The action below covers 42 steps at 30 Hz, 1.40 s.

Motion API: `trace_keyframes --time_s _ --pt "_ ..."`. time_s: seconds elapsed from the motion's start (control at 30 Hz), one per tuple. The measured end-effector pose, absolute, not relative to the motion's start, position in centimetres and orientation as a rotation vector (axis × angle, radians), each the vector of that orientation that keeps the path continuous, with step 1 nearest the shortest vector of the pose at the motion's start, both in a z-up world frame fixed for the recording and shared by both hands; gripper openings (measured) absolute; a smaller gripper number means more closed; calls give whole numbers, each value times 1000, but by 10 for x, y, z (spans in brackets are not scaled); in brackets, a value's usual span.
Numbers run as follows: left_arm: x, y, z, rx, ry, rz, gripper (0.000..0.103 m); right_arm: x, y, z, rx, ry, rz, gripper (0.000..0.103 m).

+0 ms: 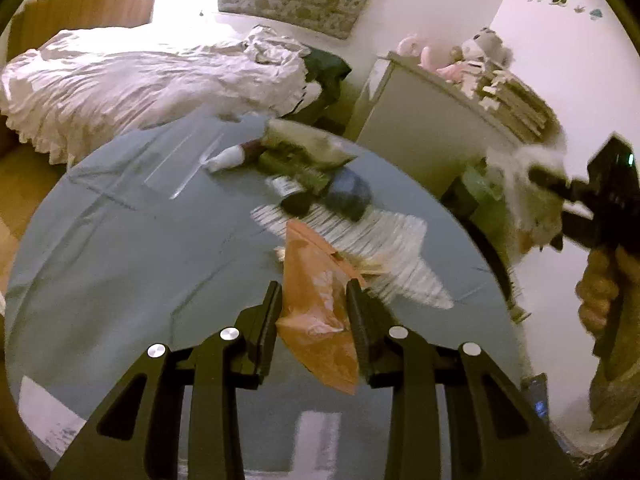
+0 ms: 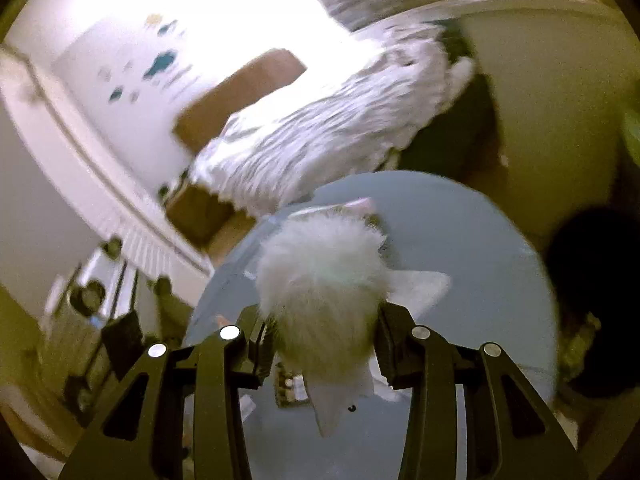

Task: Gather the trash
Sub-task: 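Grasp the orange plastic bag with the left tool while the right grasps the white fluffy item, then carry both items over the black bin and open both tools to drop them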

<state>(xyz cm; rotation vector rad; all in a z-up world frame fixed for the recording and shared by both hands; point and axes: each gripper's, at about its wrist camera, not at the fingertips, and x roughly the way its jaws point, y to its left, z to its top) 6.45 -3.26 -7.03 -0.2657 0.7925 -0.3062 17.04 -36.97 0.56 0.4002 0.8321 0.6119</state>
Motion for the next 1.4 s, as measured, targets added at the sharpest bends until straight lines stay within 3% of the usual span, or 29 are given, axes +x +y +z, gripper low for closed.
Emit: trace_keyframes --time_s 0.2,0.53,0.97,1.4 --pt "83 -79 -45 -242 744 -406 33 150 -450 -6 548 782 494 41" --pt "137 -218 -12 -218 674 -710 33 131 -564 -32 716 688 276 41" --pt "210 -356 -55 -172 812 -871 33 158 -629 -97 824 695 123 41" --pt "233 -381 -76 -142 868 -864 34 181 -645 -132 865 731 103 41"
